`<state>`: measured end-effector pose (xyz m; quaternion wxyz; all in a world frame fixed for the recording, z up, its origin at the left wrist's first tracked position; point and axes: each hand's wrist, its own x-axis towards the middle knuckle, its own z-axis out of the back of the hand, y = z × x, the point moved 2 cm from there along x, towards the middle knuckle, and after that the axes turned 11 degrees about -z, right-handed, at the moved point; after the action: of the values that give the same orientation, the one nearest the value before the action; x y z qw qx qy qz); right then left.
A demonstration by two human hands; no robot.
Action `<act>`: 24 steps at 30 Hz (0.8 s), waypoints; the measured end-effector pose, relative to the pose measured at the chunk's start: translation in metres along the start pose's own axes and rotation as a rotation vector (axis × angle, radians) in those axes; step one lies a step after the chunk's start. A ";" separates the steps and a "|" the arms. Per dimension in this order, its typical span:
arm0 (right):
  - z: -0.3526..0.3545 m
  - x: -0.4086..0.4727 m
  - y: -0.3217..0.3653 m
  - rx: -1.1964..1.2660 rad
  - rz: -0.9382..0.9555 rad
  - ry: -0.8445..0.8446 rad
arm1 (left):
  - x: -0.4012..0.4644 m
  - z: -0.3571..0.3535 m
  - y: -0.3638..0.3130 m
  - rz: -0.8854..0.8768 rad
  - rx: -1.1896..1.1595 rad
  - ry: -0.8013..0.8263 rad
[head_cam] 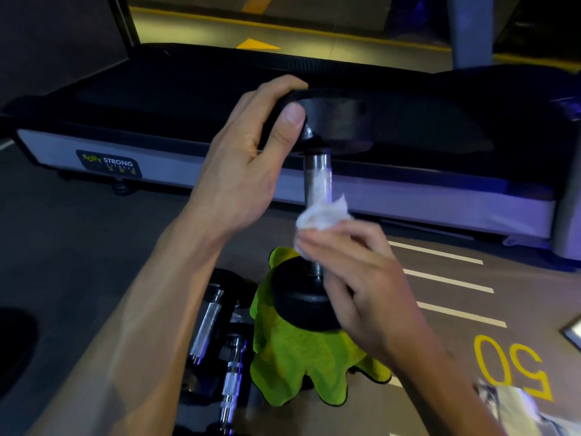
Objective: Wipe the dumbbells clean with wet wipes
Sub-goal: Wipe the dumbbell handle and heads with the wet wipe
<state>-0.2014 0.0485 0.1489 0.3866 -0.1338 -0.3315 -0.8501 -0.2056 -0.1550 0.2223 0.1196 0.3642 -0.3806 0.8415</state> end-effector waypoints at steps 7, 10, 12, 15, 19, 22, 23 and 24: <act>0.014 0.034 -0.002 0.072 -0.022 -0.114 | -0.002 -0.003 -0.012 -0.020 -0.045 0.043; 0.008 0.010 -0.010 0.189 -0.095 0.046 | -0.003 -0.006 -0.018 -0.034 -0.065 0.043; 0.008 -0.003 -0.009 0.220 -0.119 0.135 | -0.003 -0.008 -0.022 -0.044 -0.079 0.041; 0.016 0.007 -0.007 0.173 -0.086 0.078 | -0.002 -0.012 -0.026 -0.066 -0.071 0.047; 0.019 0.010 -0.008 0.190 -0.115 0.011 | 0.000 -0.013 -0.027 -0.067 -0.074 0.054; 0.018 -0.004 -0.007 0.235 -0.180 0.144 | -0.001 -0.011 -0.026 -0.069 -0.084 0.052; 0.019 -0.002 -0.006 0.237 -0.177 0.135 | -0.002 -0.011 -0.026 -0.071 -0.086 0.052; 0.021 0.005 -0.005 0.237 -0.166 0.087 | -0.002 -0.012 -0.026 -0.076 -0.094 0.059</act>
<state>-0.2092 0.0623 0.1641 0.3420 -0.0223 -0.4225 -0.8391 -0.1979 -0.1287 0.2298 0.1795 0.3475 -0.4019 0.8280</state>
